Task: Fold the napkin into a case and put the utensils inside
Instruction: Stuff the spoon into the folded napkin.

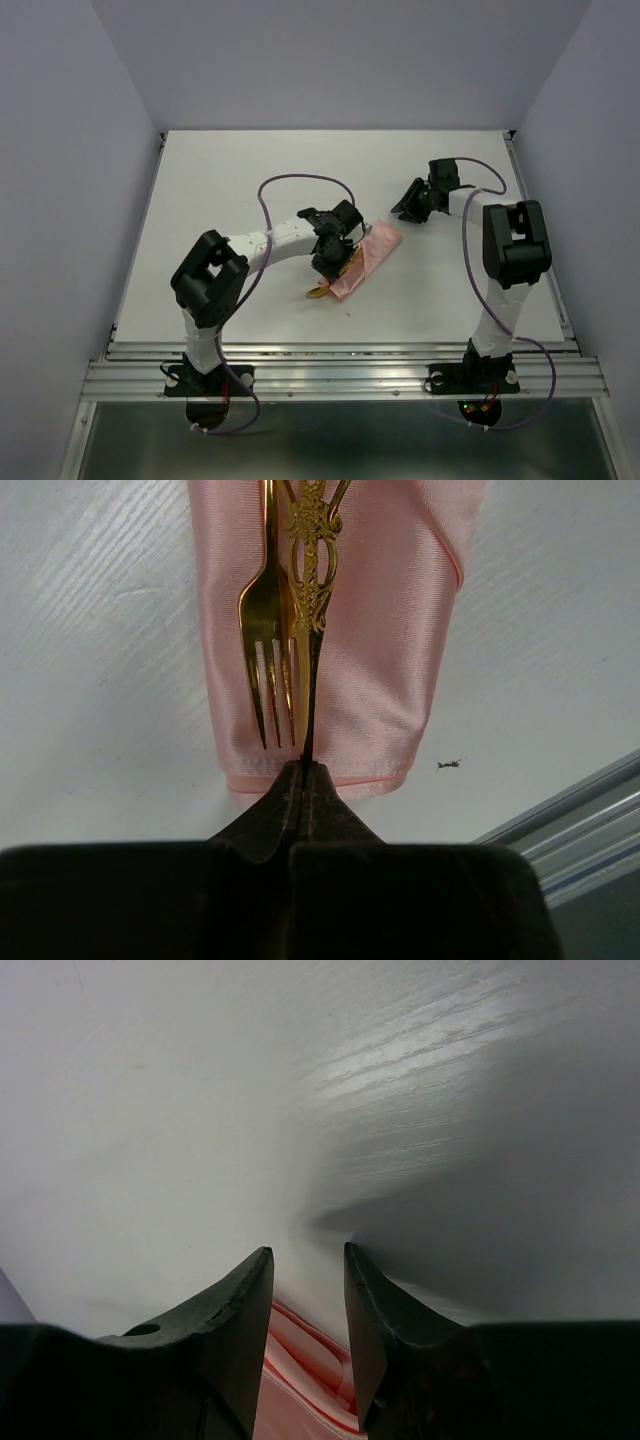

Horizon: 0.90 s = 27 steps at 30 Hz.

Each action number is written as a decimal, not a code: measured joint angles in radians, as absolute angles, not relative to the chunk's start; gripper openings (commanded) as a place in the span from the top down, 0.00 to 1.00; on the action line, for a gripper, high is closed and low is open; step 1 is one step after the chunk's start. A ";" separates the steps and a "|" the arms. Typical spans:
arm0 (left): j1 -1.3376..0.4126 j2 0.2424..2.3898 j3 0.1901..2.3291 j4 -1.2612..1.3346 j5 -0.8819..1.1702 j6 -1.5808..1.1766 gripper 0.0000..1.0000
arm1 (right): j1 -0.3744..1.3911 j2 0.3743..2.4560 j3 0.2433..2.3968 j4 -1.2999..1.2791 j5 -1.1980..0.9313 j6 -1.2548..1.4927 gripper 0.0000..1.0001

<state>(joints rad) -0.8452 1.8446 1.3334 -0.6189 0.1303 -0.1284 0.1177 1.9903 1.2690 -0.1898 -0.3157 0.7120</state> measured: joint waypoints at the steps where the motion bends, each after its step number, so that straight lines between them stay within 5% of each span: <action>1: -0.847 1.850 1.336 -0.620 0.131 -0.128 1.00 | 0.119 1.990 1.269 -0.190 -0.316 0.713 0.60; 27: -0.909 1.957 1.461 -0.688 0.060 -0.128 1.00 | 0.130 1.990 1.259 -0.147 -0.356 0.756 0.59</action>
